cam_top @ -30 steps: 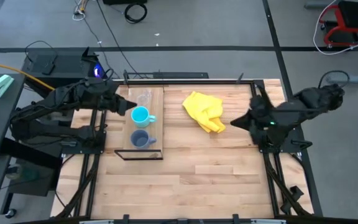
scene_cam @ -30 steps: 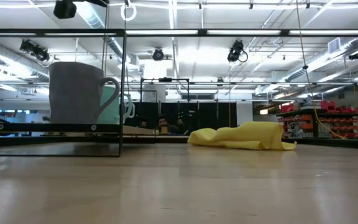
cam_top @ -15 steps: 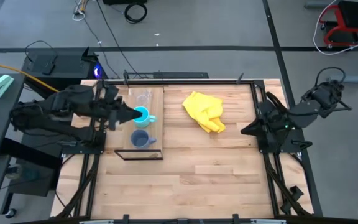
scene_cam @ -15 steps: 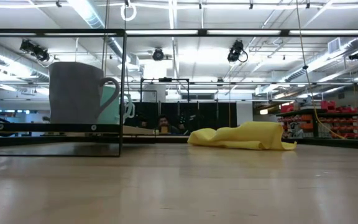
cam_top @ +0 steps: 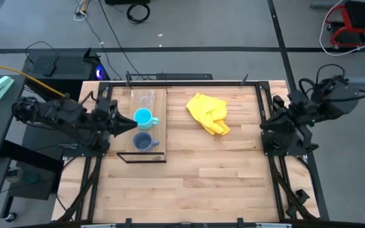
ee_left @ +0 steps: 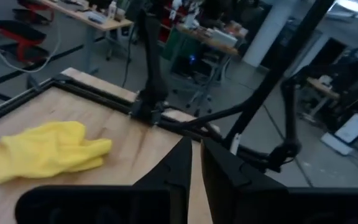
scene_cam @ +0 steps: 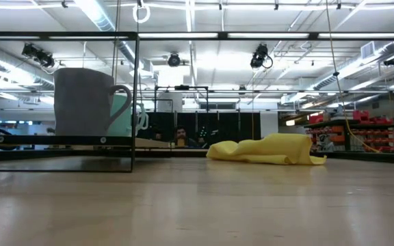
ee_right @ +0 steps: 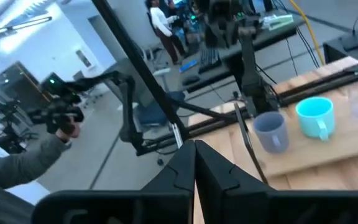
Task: Stack small to large cups/mugs on shelf
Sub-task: Return to Home Position
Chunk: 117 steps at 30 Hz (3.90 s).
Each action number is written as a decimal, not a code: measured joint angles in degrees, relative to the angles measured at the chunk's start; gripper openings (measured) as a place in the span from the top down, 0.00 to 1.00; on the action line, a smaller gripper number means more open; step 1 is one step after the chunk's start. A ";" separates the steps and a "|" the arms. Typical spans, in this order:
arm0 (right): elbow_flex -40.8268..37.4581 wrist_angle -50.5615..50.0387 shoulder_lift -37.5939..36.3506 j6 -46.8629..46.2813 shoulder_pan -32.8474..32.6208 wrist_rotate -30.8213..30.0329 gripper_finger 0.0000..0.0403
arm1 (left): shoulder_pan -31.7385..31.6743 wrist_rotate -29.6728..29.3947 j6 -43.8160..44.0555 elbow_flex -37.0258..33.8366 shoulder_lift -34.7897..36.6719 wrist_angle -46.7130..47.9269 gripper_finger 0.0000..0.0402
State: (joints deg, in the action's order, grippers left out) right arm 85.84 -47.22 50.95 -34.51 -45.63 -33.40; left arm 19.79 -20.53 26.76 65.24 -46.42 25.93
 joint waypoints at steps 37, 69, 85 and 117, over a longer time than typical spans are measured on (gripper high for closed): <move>-32.00 42.11 -36.06 23.19 2.91 17.93 0.97 | 2.71 21.79 -14.58 -21.88 29.53 -25.29 0.91; -41.87 40.40 -50.81 21.52 2.95 10.42 0.97 | 2.74 20.26 -13.90 -35.39 46.19 -28.35 0.91; -69.35 69.28 -50.83 15.21 2.94 16.74 0.97 | 2.74 25.39 -10.77 -59.15 46.23 -59.81 0.91; -85.46 77.71 -50.85 20.61 10.54 15.57 0.97 | 0.10 22.34 -10.67 -64.71 46.17 -46.70 0.90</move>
State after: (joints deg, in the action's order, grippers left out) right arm 0.38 30.49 0.10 -13.90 -35.10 -17.82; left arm 19.89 1.81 16.10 0.54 -0.25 -20.77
